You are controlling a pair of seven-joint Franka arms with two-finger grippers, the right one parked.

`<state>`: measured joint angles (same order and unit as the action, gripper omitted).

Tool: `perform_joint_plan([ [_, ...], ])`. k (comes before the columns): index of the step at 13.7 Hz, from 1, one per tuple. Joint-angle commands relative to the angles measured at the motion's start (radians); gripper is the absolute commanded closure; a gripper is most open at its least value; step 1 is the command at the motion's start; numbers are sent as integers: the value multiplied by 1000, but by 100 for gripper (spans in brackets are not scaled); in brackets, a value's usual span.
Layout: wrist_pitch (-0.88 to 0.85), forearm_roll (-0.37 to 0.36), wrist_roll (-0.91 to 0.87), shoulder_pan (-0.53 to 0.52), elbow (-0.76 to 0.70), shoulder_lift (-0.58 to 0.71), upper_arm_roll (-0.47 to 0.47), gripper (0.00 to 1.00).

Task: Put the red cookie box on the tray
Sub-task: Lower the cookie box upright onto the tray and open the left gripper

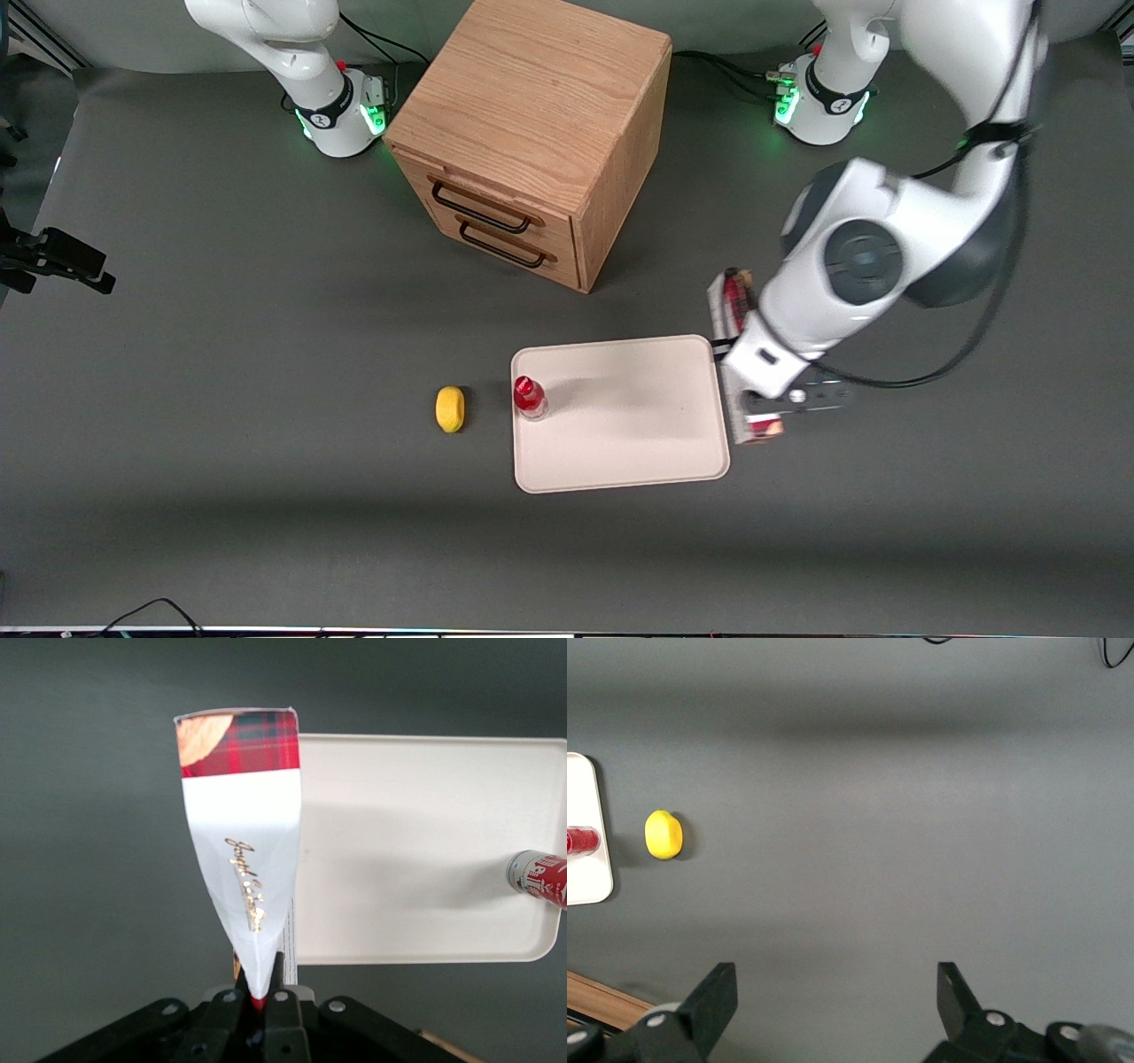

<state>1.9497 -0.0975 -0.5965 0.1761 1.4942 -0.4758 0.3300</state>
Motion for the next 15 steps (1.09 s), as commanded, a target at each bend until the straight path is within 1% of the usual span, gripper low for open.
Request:
perform_joint_plan([
  [1, 106, -11, -26, 20, 80, -10, -8, 100],
  [2, 126, -27, -41, 22, 81, -42, -8, 100],
  [4, 195, -82, -115, 31, 83, -105, -8, 100],
  [8, 329, -106, -121, 39, 81, -202, -8, 100],
  [10, 354, -146, -120, 39, 78, -227, -8, 100],
  [15, 357, -154, -120, 39, 75, -242, -8, 100],
])
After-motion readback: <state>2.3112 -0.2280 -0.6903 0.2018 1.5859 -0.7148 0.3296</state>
